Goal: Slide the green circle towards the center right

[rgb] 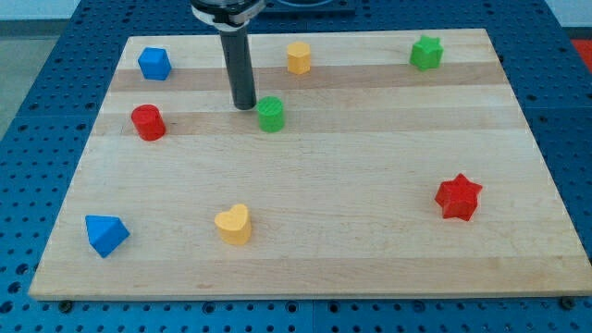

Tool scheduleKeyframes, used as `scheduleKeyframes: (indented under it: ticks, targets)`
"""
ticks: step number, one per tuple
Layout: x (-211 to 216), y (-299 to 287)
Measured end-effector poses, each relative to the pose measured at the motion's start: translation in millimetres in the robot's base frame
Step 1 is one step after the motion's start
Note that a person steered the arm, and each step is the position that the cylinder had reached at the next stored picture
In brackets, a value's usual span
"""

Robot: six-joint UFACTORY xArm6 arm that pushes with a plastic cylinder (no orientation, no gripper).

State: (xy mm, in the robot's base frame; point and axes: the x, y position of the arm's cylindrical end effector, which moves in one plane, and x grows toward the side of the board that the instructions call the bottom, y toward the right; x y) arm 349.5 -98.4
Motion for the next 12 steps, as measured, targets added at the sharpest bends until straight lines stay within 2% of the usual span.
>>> scheduleKeyframes:
  ticks: [1,3,10,12]
  targets:
    - [22.0,-1.1]
    - [26.7,2.3]
    - [26.6,240.8]
    - [26.6,264.7]
